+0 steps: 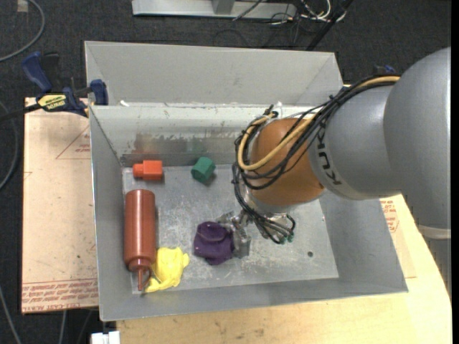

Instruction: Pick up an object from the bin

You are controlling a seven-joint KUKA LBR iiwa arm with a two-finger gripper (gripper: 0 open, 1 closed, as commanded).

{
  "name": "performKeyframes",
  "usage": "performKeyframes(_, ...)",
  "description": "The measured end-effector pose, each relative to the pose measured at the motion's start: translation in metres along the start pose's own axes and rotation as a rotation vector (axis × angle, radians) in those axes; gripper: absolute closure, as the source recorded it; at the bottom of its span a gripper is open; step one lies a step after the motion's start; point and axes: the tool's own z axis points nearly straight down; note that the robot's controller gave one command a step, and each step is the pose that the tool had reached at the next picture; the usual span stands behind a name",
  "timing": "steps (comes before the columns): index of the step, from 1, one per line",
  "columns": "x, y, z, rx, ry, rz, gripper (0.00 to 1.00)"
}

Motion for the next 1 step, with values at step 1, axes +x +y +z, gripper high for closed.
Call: performKeyframes(1,0.0,0.0,0.0,0.0,0.0,-0.001,1.0)
